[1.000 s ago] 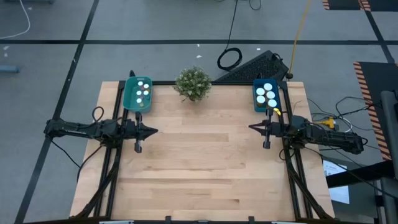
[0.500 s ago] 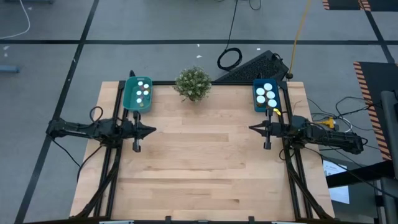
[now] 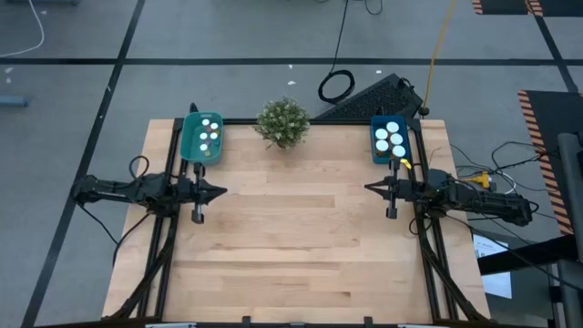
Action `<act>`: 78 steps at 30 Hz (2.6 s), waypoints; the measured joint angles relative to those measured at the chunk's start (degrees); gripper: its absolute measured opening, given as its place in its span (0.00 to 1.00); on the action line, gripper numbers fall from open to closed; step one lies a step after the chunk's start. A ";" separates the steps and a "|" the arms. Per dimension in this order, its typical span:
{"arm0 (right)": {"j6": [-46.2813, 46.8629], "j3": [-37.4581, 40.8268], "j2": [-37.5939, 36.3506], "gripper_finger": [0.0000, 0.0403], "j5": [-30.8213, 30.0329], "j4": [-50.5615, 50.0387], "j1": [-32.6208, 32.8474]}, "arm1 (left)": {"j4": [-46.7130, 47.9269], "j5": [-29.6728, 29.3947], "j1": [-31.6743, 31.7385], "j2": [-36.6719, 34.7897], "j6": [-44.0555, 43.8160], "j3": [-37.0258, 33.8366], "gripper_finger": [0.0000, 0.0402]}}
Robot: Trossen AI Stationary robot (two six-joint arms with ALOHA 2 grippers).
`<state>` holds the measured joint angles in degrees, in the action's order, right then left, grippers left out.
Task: Pick and place medicine bottles into bin by pill shape (circle, oval)
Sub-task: Return to Home Position
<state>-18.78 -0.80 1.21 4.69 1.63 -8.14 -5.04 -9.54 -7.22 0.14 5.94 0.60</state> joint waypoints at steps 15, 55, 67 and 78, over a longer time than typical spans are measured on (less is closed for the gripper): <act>-0.13 -0.02 -0.09 0.00 0.11 0.04 0.00 | 3.27 2.66 0.02 0.00 -0.55 0.07 0.01; 5.62 -0.04 0.15 0.00 2.99 0.39 6.16 | 3.46 3.89 0.02 0.00 1.03 0.02 0.02; 4.71 -0.07 0.12 0.00 -1.75 -0.11 11.23 | 3.32 3.54 0.00 0.00 0.91 0.02 0.07; 4.78 -0.07 0.02 0.00 -1.90 0.57 12.39 | 3.26 3.52 0.02 0.00 0.89 0.02 0.09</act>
<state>-14.00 -0.86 1.23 2.79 2.19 4.25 -1.78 -6.02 -7.20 0.14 6.83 0.62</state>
